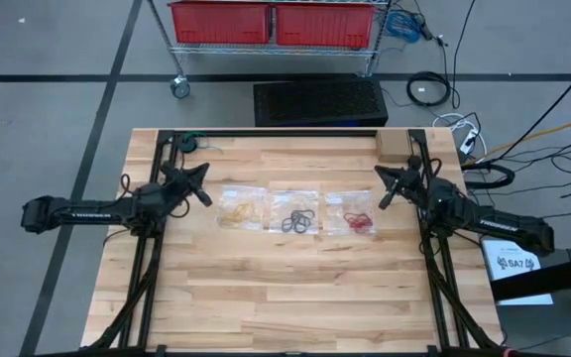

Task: Sort rubber bands
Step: Return to Home Position

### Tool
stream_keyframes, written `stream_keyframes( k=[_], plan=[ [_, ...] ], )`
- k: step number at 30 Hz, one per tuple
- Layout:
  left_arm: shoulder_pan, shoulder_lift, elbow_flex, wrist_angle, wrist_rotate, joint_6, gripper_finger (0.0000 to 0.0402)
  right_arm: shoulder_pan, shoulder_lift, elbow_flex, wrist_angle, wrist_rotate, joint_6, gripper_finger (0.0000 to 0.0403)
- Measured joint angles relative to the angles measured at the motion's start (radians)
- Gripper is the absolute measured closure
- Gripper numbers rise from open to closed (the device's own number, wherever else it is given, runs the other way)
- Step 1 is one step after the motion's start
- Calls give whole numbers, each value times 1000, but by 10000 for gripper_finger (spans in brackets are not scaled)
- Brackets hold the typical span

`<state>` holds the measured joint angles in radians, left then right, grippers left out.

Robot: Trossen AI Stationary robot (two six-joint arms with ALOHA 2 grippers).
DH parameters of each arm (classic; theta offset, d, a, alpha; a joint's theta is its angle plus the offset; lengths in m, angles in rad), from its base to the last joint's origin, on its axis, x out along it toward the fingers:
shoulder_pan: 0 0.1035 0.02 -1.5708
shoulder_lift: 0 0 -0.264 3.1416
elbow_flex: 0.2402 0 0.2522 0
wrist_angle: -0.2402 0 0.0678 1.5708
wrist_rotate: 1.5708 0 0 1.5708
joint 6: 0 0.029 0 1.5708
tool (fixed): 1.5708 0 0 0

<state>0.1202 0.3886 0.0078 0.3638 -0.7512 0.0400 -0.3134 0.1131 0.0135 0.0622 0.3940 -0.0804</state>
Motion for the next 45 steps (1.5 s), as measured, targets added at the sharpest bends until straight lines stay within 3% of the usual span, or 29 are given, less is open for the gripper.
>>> stream_keyframes(
  k=[11, 17, 24, 45],
  plan=[
    [-3, 2, 0, -74, -28, -33, 386, 0, 38, 0, 1, -2, -6, 403],
    [-2, 2, 0, -127, -72, -35, 386, 1, 45, 0, 2, -7, 147, 403],
    [-3, 2, 0, -253, -68, -35, 386, 1, 45, 0, 2, -7, 145, 403],
    [-3, 2, 0, -250, -65, -34, 386, 1, 45, 0, 3, -7, 147, 403]
  ],
)
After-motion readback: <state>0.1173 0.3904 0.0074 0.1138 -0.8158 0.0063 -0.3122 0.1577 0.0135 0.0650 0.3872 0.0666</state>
